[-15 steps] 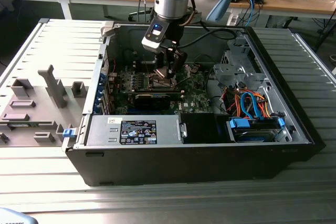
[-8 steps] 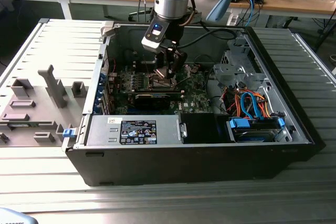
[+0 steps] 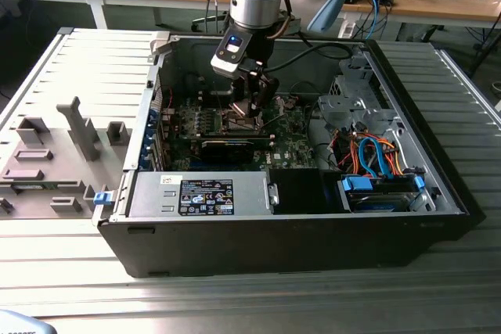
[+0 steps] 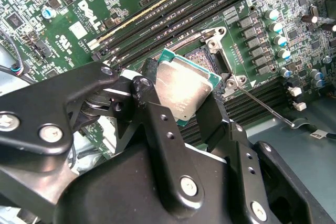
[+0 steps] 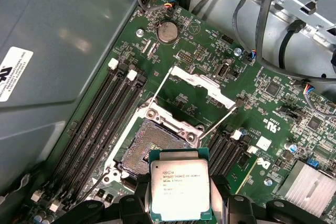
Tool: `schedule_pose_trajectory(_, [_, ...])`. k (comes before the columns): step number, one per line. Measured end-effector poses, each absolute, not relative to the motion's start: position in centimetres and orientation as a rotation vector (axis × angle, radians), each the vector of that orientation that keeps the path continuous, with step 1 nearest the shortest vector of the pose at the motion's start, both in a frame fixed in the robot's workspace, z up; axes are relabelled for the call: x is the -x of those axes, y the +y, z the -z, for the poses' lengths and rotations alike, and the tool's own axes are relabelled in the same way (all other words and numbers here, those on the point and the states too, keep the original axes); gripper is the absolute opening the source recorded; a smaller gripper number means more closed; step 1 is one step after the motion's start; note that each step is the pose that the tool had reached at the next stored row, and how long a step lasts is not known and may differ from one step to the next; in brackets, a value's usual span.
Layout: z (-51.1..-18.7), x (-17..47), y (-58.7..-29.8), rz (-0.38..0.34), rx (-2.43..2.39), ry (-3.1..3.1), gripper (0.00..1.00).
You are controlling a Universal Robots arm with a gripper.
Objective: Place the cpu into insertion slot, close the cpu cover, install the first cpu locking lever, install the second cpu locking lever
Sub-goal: 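Place the cpu into insertion slot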
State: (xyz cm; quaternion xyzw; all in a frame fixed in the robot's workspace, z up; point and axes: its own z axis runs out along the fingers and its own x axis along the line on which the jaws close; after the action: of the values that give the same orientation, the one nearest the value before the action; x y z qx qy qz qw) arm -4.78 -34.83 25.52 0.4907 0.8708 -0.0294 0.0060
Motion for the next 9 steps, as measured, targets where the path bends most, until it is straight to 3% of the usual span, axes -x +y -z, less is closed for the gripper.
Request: schedule_pose_trajectory(9, [-25.52, 4.78, -34.83, 0.092, -1.541, 2.723, 0.55])
